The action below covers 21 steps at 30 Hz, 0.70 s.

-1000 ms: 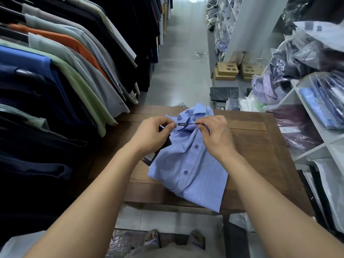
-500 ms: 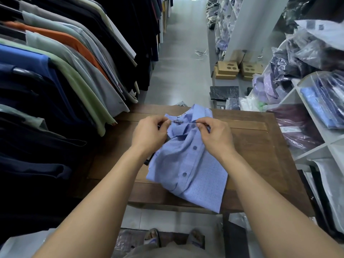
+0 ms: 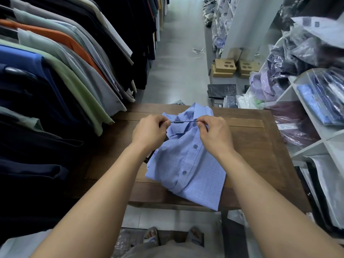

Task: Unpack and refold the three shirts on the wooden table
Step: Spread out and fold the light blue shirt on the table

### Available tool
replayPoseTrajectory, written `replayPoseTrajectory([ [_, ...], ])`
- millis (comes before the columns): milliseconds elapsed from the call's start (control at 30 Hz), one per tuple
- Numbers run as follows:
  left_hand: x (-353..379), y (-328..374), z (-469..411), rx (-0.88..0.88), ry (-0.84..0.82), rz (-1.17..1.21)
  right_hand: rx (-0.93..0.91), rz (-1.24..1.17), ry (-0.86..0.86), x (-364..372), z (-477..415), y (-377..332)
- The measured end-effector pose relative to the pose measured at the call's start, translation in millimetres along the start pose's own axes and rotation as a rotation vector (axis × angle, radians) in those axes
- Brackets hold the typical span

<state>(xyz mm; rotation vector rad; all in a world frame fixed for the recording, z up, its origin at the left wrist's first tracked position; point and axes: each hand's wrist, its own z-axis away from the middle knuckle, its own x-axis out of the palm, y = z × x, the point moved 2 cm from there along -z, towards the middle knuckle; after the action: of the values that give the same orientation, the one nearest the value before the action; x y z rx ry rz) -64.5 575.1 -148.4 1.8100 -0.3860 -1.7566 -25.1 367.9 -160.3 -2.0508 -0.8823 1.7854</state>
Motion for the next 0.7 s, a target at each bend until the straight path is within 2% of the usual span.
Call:
replayPoseTrajectory([
  [233, 4.5, -9.0, 1.1, -0.073, -0.016, -0.002, 0.016, -0.055, -0.016, 1.5, 8.0, -3.3],
  [400, 15.7, -18.3, 6.7, -0.177, -0.074, 0.002, 0.356, -0.376, 0.059, -6.4, 4.7, 12.4],
  [533, 22.9, -16.0, 8.0, -0.193, -0.152, -0.036, 0.621, -0.457, -0.058, -3.3, 1.6, 33.4],
  [600, 25.8, -12.8, 8.6, -0.172, -0.185, -0.012, 0.690, -0.532, -0.144, 2.2, 6.0, 34.3],
  [700, 30.5, -6.1, 8.4, -0.163, -0.269, 0.074, 0.675, -0.614, -0.182, 6.6, 11.7, 29.2],
])
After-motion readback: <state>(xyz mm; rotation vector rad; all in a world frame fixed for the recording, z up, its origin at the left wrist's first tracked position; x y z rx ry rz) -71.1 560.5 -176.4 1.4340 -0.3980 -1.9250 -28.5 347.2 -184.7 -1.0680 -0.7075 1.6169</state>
